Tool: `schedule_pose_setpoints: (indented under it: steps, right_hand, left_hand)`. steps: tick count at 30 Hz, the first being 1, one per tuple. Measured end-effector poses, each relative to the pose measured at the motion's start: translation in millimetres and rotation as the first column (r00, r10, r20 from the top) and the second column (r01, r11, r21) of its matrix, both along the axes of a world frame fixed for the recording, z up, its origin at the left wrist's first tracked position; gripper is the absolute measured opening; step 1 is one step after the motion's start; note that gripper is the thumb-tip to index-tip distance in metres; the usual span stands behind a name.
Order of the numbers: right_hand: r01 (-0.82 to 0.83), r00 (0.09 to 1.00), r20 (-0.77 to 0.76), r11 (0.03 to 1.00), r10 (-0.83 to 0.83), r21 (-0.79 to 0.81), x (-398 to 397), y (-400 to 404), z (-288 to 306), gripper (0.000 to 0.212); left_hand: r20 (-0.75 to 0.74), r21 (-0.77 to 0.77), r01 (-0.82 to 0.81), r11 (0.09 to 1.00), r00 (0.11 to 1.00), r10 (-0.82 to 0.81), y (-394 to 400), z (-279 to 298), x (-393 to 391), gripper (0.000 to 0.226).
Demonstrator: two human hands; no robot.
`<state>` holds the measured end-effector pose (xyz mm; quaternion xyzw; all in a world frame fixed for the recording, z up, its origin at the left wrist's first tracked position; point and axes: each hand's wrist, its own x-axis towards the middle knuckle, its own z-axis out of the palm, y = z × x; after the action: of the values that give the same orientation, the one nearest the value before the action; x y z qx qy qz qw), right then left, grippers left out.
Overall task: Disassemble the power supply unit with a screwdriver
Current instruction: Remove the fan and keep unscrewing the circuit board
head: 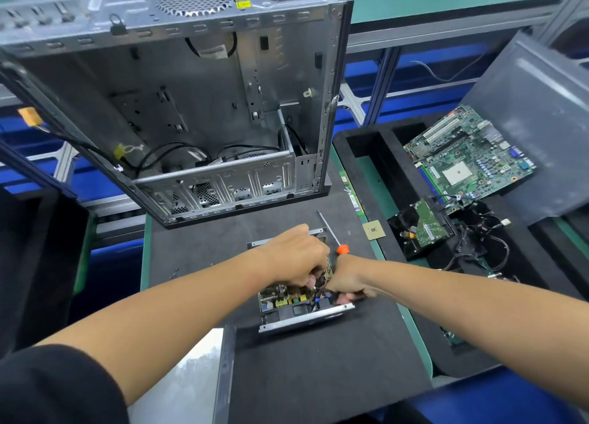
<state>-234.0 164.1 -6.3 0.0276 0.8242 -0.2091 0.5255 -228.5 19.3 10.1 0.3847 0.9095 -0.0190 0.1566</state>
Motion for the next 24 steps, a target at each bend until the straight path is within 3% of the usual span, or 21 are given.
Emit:
schedule_pose_setpoints:
  steps: [3,10,24]
  right_hand:
    - [-0.005,0.997,0.072,1.0,0.003,0.022,-2.7,3.0,5.3,0.029]
    - [-0.117,0.978,0.191,0.981,0.087,0.155,-7.7,-4.4,0.8,0.03]
    - [-0.207,0.978,0.031,0.978,0.206,0.032,-5.7,-3.6,-5.1,0.019]
  left_hand:
    - [0.001,0.0,0.013,1.0,1.0,-0.013,1.0,-1.5,-1.3,0.02]
    - [-0.003,-0.003,0.032,0.999,0.999,-0.032,0.7,-1.8,-2.0,0.03]
    - [0.006,0.012,-0.004,1.0,1.0,0.004,-1.7,-2.9,1.0,0.009]
